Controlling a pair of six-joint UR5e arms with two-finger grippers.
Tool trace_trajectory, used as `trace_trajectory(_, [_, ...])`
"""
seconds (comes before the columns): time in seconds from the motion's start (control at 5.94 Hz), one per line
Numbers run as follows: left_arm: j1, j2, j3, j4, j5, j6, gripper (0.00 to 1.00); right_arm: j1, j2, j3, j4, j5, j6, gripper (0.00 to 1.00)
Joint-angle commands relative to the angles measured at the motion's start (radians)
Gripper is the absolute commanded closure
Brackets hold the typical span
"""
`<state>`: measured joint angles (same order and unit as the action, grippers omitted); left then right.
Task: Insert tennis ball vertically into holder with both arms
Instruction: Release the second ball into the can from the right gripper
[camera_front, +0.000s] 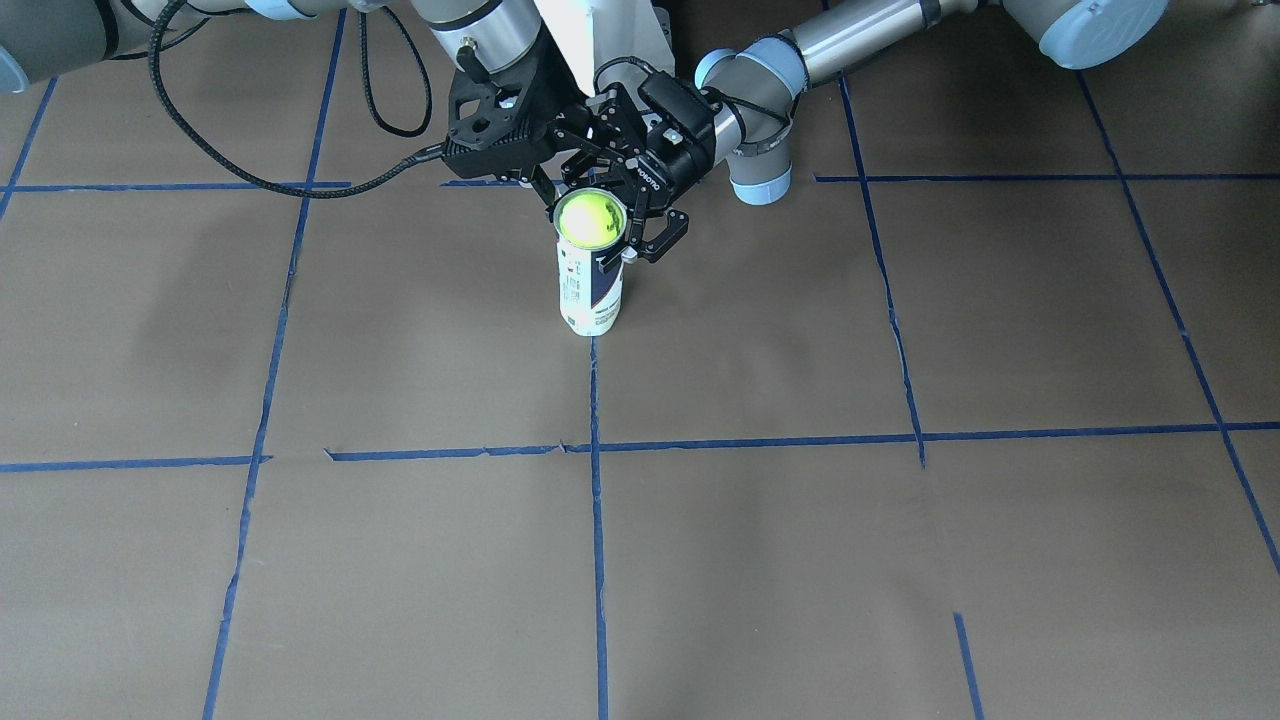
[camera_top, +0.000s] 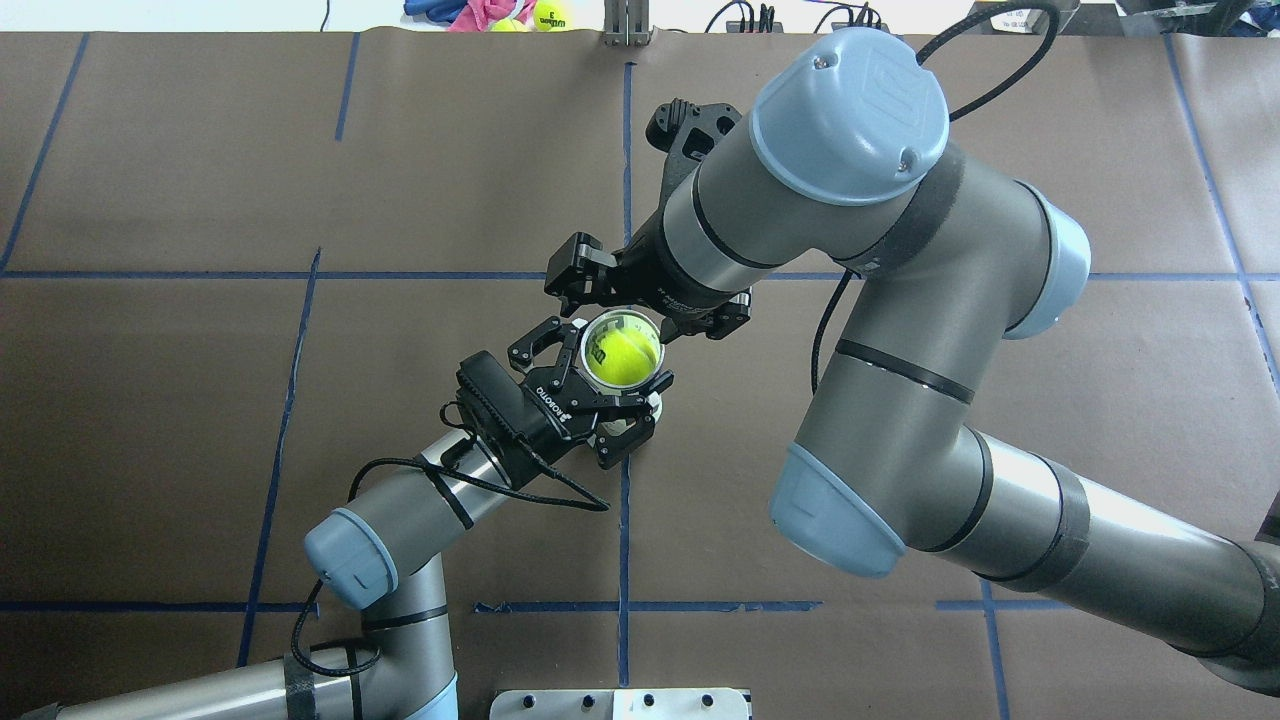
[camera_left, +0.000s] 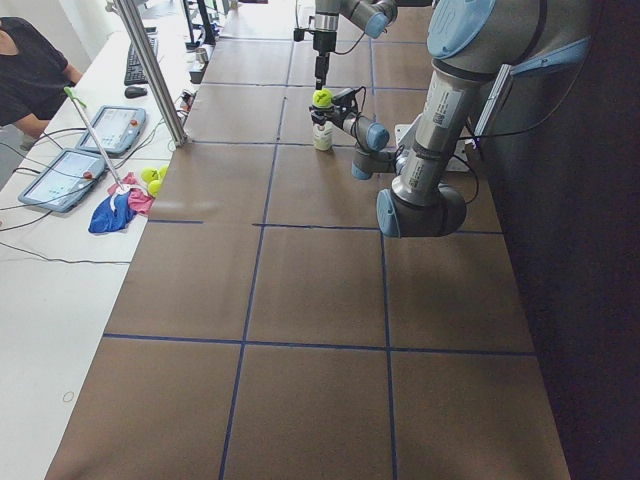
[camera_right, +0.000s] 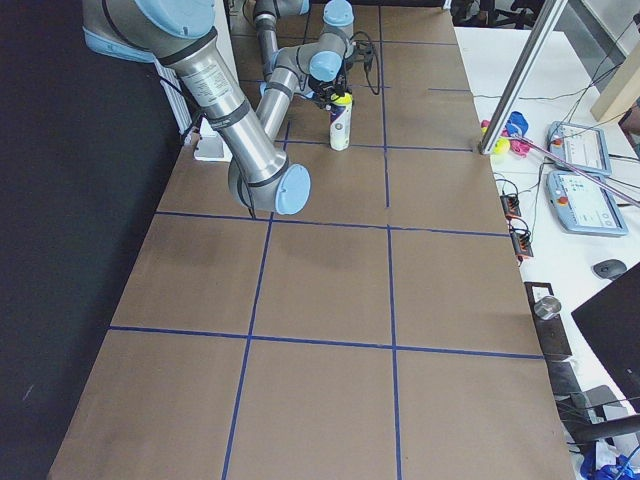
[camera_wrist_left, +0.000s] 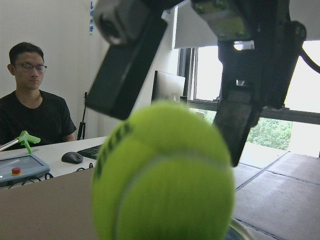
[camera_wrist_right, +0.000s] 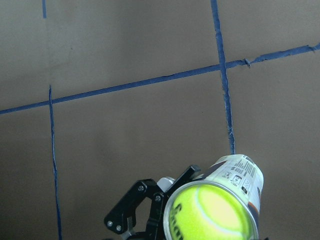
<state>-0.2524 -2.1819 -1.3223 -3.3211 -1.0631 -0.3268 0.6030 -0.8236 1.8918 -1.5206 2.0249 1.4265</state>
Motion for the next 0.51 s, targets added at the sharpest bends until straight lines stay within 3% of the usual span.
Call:
trace_trajectory(0.0, [-0.001, 0.001, 0.000, 0.000, 0.000, 0.000, 0.10, 0.000, -0.003, 0.012, 0.002, -0.002, -0.011, 0.00])
trace_trajectory(0.34, [-0.002, -0.001, -0.020, 0.000, 0.000, 0.002, 0.10, 0.017, -0.011, 0.024, 0.002, -0.002, -0.012, 0.00])
